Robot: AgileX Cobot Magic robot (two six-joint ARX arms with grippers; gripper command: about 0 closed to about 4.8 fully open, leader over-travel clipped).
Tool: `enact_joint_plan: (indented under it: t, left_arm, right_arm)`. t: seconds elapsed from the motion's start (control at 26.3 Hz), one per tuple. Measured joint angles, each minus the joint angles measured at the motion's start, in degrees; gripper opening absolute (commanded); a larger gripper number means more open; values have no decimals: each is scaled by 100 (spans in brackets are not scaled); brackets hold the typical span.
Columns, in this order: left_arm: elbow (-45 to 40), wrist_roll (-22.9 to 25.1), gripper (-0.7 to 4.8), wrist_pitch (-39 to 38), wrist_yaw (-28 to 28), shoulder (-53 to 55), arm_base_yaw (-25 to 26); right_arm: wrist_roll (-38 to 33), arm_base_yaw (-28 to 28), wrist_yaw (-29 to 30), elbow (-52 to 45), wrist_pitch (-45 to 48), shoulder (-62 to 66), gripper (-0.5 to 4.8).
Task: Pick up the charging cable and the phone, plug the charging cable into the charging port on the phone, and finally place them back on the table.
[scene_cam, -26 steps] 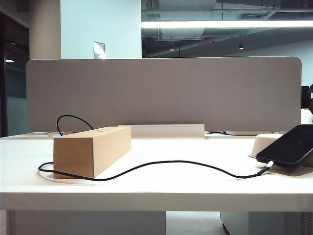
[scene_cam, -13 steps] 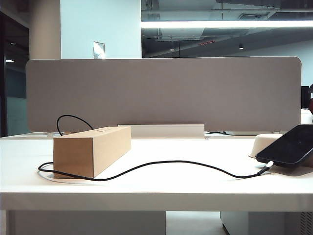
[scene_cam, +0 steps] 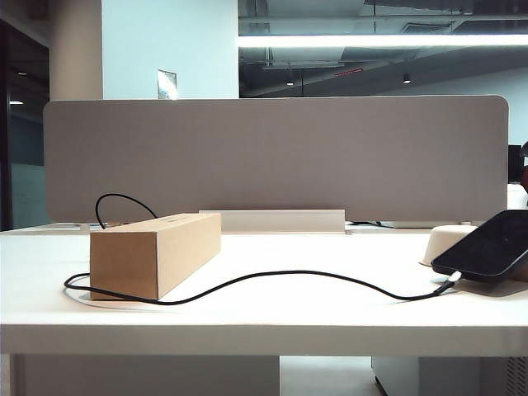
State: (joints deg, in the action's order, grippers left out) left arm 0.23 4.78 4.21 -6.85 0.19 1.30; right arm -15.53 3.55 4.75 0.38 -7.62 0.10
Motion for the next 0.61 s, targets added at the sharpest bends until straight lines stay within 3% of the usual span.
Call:
enact_joint_plan:
  t: [0.3, 0.61]
  left_arm:
    - [4, 323, -5, -42, 61, 0, 87]
    - [4, 315, -5, -120, 118, 2, 85]
  right_arm:
    - [0, 0, 0, 0, 0, 0, -1]
    - [0, 0, 0, 0, 0, 0, -1]
